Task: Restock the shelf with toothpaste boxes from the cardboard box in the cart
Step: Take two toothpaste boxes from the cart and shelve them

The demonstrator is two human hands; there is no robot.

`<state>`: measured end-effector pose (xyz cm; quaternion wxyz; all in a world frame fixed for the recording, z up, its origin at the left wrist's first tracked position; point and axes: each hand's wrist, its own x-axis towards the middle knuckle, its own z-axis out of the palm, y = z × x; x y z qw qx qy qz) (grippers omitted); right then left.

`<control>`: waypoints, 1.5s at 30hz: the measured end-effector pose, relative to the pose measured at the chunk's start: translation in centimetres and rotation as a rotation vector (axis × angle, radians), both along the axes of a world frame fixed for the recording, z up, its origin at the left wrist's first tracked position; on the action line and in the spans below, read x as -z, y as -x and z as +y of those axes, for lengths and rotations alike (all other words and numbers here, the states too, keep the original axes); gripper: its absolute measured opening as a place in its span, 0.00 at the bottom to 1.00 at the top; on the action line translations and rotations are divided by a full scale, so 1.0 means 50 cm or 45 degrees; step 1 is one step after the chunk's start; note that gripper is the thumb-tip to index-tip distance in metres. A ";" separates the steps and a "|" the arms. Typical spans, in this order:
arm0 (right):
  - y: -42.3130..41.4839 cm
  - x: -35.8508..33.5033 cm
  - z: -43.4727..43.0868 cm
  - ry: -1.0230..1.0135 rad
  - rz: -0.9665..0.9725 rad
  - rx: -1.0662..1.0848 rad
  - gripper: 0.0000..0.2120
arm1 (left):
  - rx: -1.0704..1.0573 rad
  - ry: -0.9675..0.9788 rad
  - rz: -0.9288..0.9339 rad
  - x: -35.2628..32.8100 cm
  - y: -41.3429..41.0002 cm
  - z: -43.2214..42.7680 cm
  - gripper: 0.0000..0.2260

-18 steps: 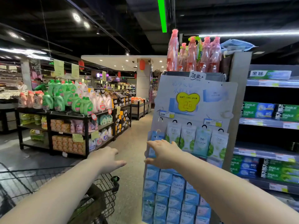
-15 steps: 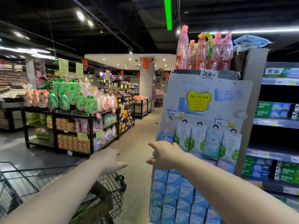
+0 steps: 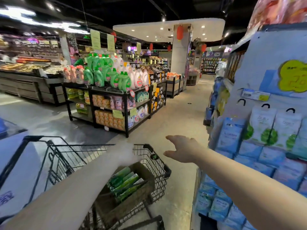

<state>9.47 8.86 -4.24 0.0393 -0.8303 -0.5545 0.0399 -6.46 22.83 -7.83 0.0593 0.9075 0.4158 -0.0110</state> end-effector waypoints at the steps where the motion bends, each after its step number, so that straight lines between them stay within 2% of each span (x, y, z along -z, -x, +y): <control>1: -0.003 0.012 0.027 0.014 0.006 -0.019 0.32 | -0.011 0.040 -0.029 0.003 -0.001 0.014 0.22; 3: -0.010 0.036 0.082 0.033 0.029 -0.073 0.32 | -0.063 0.089 -0.041 0.026 -0.003 0.053 0.24; 6: -0.029 0.080 0.167 0.063 0.060 -0.161 0.31 | -0.066 0.131 0.040 0.064 -0.005 0.114 0.33; 8: -0.053 0.115 0.228 0.092 0.079 -0.213 0.31 | -0.089 0.154 0.060 0.086 -0.018 0.155 0.34; 13: -0.139 0.191 0.372 0.196 0.146 -0.353 0.31 | -0.196 0.272 0.105 0.154 -0.087 0.258 0.34; 18: -0.216 0.263 0.491 0.277 0.189 -0.469 0.24 | -0.343 0.367 0.076 0.236 -0.144 0.329 0.29; 21: -0.240 0.315 0.551 0.339 0.207 -0.526 0.25 | -0.415 0.424 0.103 0.290 -0.157 0.359 0.27; 26: -0.259 0.412 0.647 0.442 0.266 -0.598 0.25 | -0.500 0.505 0.175 0.389 -0.150 0.429 0.26; 33: -0.266 0.564 0.762 0.599 0.316 -0.624 0.26 | -0.541 0.624 0.159 0.532 -0.133 0.508 0.22; 40: -0.256 0.731 0.849 0.731 0.366 -0.629 0.25 | -0.585 0.743 0.147 0.674 -0.117 0.572 0.26; 45: -0.263 0.849 0.895 0.746 0.356 -0.685 0.24 | -0.652 0.832 0.046 0.772 -0.127 0.612 0.26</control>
